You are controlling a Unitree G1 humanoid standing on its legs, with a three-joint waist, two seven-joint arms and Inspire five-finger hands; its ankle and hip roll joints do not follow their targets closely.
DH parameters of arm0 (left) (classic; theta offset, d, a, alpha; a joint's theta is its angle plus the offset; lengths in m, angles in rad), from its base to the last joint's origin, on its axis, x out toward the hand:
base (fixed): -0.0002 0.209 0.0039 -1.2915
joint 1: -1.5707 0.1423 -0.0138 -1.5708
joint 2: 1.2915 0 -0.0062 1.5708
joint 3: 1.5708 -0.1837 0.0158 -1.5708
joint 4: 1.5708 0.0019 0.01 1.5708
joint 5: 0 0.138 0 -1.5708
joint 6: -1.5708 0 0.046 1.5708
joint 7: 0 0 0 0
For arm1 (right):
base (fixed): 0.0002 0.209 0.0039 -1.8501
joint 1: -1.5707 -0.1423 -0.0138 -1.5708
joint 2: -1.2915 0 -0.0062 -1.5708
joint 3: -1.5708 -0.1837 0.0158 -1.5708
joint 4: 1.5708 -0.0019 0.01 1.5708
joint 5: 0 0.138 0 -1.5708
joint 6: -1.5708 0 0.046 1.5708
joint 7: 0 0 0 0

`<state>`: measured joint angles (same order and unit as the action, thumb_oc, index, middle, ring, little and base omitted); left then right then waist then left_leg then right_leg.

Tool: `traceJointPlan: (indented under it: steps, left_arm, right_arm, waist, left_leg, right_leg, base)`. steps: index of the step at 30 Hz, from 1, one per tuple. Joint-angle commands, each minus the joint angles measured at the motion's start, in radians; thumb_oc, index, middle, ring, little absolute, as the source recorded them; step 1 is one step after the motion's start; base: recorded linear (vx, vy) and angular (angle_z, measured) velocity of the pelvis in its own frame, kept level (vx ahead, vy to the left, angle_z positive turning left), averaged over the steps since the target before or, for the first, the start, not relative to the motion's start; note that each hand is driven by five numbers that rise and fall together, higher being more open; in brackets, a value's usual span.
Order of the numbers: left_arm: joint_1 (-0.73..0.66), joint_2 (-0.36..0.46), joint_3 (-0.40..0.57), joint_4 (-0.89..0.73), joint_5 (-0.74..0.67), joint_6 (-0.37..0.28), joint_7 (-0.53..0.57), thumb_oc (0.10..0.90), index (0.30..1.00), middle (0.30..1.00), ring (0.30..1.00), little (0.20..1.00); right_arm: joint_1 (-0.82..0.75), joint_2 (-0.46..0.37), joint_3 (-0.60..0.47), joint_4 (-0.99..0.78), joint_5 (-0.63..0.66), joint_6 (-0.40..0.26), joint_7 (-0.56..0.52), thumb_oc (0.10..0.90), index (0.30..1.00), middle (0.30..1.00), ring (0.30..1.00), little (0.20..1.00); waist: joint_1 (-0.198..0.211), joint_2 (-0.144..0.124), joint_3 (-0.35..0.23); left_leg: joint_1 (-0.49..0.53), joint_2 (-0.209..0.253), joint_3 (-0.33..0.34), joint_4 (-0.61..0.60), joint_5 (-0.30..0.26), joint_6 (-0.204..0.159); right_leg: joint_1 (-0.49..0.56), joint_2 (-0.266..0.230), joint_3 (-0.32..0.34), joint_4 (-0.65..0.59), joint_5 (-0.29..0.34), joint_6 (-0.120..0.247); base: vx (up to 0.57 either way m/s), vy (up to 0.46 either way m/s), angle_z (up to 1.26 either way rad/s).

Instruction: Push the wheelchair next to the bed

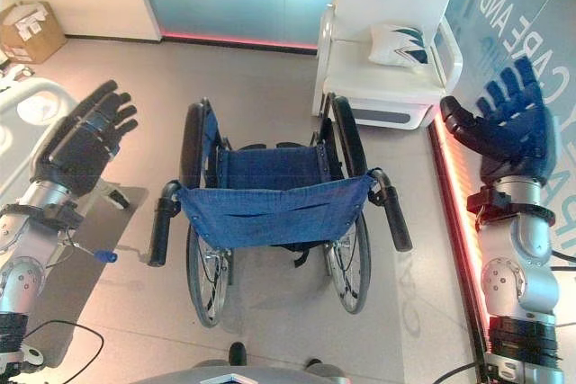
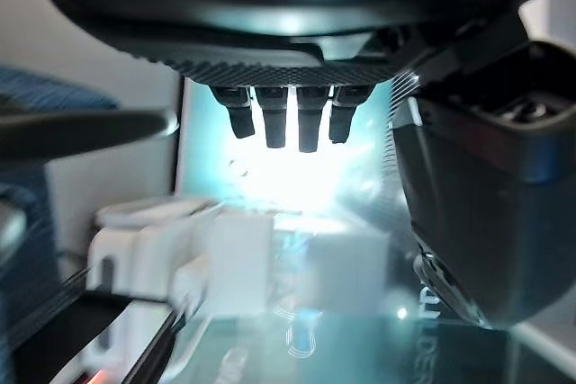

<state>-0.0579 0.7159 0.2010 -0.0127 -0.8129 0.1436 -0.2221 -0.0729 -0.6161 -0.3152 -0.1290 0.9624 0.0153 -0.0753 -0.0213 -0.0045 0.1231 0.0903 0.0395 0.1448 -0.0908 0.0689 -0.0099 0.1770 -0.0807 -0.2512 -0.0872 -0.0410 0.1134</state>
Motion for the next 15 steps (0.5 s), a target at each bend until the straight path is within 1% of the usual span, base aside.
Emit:
traceJointPlan:
  steps: [1,2,3,4,5,7,9,11,12,13,15]
  left_arm:
    - [-0.01,0.077,0.028,-0.043,0.036,-0.011,-0.044,0.8,0.9,0.9,0.9,0.9]
    - [0.004,0.085,0.025,-0.038,0.059,0.0,-0.033,0.8,0.9,0.9,0.9,0.9]
    - [0.007,0.087,0.026,-0.036,0.062,-0.002,-0.031,0.8,0.9,0.9,0.9,0.9]
    - [0.024,0.105,0.03,-0.021,0.099,-0.005,-0.025,0.8,0.9,0.9,0.9,0.9]
    - [0.029,0.112,0.034,-0.018,0.104,-0.008,-0.022,0.8,0.9,0.9,0.9,0.9]
    - [0.053,0.138,0.048,-0.015,0.137,-0.019,-0.011,0.8,0.9,0.9,0.9,0.9]
    - [0.071,0.149,0.062,-0.017,0.166,-0.032,-0.001,0.8,0.9,0.9,0.9,0.9]
    - [0.095,0.164,0.076,-0.02,0.179,-0.052,0.001,0.8,0.9,0.9,0.9,0.9]
    - [0.098,0.164,0.077,-0.021,0.175,-0.053,0.0,0.8,0.9,0.9,0.9,0.9]
    - [0.106,0.16,0.08,-0.033,0.171,-0.051,0.005,0.8,0.9,0.9,0.9,0.9]
    - [0.116,0.158,0.079,-0.046,0.185,-0.057,0.028,0.8,0.9,0.9,0.9,0.9]
  right_arm:
    - [-0.064,-0.07,0.019,-0.147,0.061,0.012,0.09,0.8,0.9,0.9,0.9,0.9]
    - [-0.052,-0.078,0.029,-0.157,0.033,0.045,0.087,0.8,0.9,0.9,0.9,0.9]
    - [-0.048,-0.081,0.031,-0.158,0.03,0.048,0.086,0.8,0.9,0.9,0.9,0.9]
    - [-0.028,-0.107,0.036,-0.156,-0.016,0.066,0.079,0.8,0.9,0.9,0.9,0.9]
    - [-0.021,-0.116,0.036,-0.157,-0.029,0.074,0.076,0.8,0.9,0.9,0.9,0.9]
    - [0.014,-0.157,0.034,-0.156,-0.088,0.113,0.053,0.8,0.9,0.9,0.9,0.9]
    - [0.034,-0.173,0.027,-0.15,-0.105,0.126,0.056,0.8,0.9,0.9,0.9,0.9]
    - [0.064,-0.198,0.017,-0.156,-0.091,0.179,0.065,0.8,0.9,0.9,0.9,0.9]
    - [0.067,-0.2,0.017,-0.157,-0.089,0.187,0.065,0.8,0.9,0.9,0.9,0.9]
    - [0.078,-0.201,0.02,-0.16,-0.104,0.216,0.069,0.8,0.9,0.9,0.9,0.9]
    - [0.093,-0.209,0.03,-0.163,-0.128,0.245,0.079,0.8,0.9,0.9,0.9,0.9]
  waist:
    - [-0.005,0.003,-0.091]
    - [-0.006,0.003,-0.091]
    - [-0.007,0.003,-0.092]
    - [-0.009,0.002,-0.092]
    - [-0.011,0.001,-0.091]
    - [-0.016,-0.002,-0.09]
    - [-0.019,-0.004,-0.089]
    - [-0.024,-0.008,-0.085]
    - [-0.025,-0.008,-0.084]
    - [-0.026,-0.01,-0.082]
    - [-0.028,-0.012,-0.079]
  left_leg:
    - [0.028,-0.035,0.057,0.003,-0.097,-0.003]
    - [0.028,-0.036,0.06,0.003,-0.095,-0.002]
    - [0.027,-0.036,0.062,0.003,-0.095,-0.002]
    - [0.027,-0.035,0.067,0.003,-0.093,-0.002]
    - [0.027,-0.035,0.069,0.003,-0.092,-0.002]
    - [0.026,-0.034,0.079,0.003,-0.089,-0.003]
    - [0.026,-0.033,0.082,0.003,-0.089,-0.002]
    - [0.024,-0.034,0.087,0.003,-0.086,-0.002]
    - [0.024,-0.034,0.087,0.003,-0.086,-0.001]
    - [0.023,-0.033,0.089,0.003,-0.084,-0.002]
    - [0.022,-0.033,0.091,0.003,-0.082,-0.002]
  right_leg:
    - [-0.066,0.013,0.024,0.026,0.049,0.003]
    - [-0.068,0.013,0.025,0.025,0.051,0.004]
    - [-0.069,0.014,0.025,0.025,0.051,0.004]
    - [-0.071,0.014,0.027,0.025,0.053,0.005]
    - [-0.072,0.014,0.028,0.026,0.053,0.005]
    - [-0.076,0.016,0.032,0.026,0.055,0.006]
    - [-0.079,0.017,0.034,0.028,0.056,0.006]
    - [-0.082,0.02,0.04,0.029,0.056,0.005]
    - [-0.083,0.02,0.041,0.03,0.056,0.005]
    - [-0.085,0.021,0.043,0.032,0.056,0.004]
    - [-0.087,0.022,0.045,0.033,0.057,0.004]
  base:
    - [0.0,0.0,0.0]
    - [0.0,0.0,0.0]
    - [0.0,0.0,0.0]
    - [0.0,0.0,0.0]
    - [0.0,0.0,0.0]
    - [0.0,0.0,0.0]
    - [0.0,0.0,-0.03]
    - [-0.02,0.001,-0.12]
    - [-0.02,0.004,-0.09]
    - [-0.01,0.004,-0.04]
    - [-0.01,0.0,-0.06]
